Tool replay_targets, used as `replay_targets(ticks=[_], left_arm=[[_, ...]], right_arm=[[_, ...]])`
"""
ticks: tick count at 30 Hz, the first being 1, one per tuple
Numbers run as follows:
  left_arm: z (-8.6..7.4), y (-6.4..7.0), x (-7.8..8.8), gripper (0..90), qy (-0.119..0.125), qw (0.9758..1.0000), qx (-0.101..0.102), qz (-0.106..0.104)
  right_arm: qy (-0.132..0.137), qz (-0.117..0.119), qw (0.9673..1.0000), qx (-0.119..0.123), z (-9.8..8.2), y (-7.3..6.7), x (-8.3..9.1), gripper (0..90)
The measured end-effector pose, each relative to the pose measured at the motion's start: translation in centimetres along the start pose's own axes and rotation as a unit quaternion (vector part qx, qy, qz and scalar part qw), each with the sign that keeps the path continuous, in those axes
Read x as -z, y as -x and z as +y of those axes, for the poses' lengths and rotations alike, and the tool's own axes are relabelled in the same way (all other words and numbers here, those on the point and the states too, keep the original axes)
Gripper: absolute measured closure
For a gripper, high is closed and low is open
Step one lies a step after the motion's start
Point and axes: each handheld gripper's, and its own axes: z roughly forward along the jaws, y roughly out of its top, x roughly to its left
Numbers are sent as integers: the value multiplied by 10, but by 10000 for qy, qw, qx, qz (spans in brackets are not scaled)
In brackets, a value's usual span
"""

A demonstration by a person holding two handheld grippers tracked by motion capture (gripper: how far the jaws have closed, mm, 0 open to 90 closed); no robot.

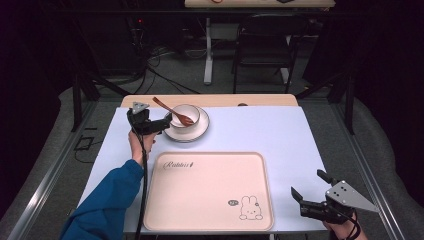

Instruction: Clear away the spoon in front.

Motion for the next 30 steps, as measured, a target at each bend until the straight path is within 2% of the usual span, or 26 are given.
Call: replay_targets(ticks=[5, 8, 11, 13, 15, 17, 19, 21, 24, 30], left_arm=[[5, -5, -10, 0, -50, 10000, 0, 61], [9, -7, -15, 0, -29, 9999, 83, 90], [12, -9, -22, 0, -102, 9997, 172, 116], [14, -11, -26, 0, -126, 9996, 174, 208], [15, -14, -30, 5, -177, 9994, 228, 194], [16, -17, -34, 35, -138, 9993, 266, 218], [16, -20, -37, 109, -157, 9993, 294, 191], [16, -22, -41, 154, -161, 9993, 279, 215], [17, -26, -46, 164, -218, 9990, 253, 297], [15, -24, -56, 227, -254, 9987, 3, 442]], right_arm=[[-3, 3, 10000, -4, 0, 0, 0, 37], [-2, -2, 10000, -11, 0, 0, 0, 36], [-2, -2, 10000, -11, 0, 0, 0, 36], [-3, -5, 10000, -17, 0, 0, 0, 36], [-2, -9, 10000, -21, 0, 0, 0, 36], [-3, -3, 10000, -21, 0, 0, 0, 36], [-8, -2, 10000, -17, 0, 0, 0, 36], [-5, 1, 10000, -17, 0, 0, 0, 36], [-6, 2, 10000, -14, 0, 0, 0, 36], [-2, 2, 10000, -14, 0, 0, 0, 36]])
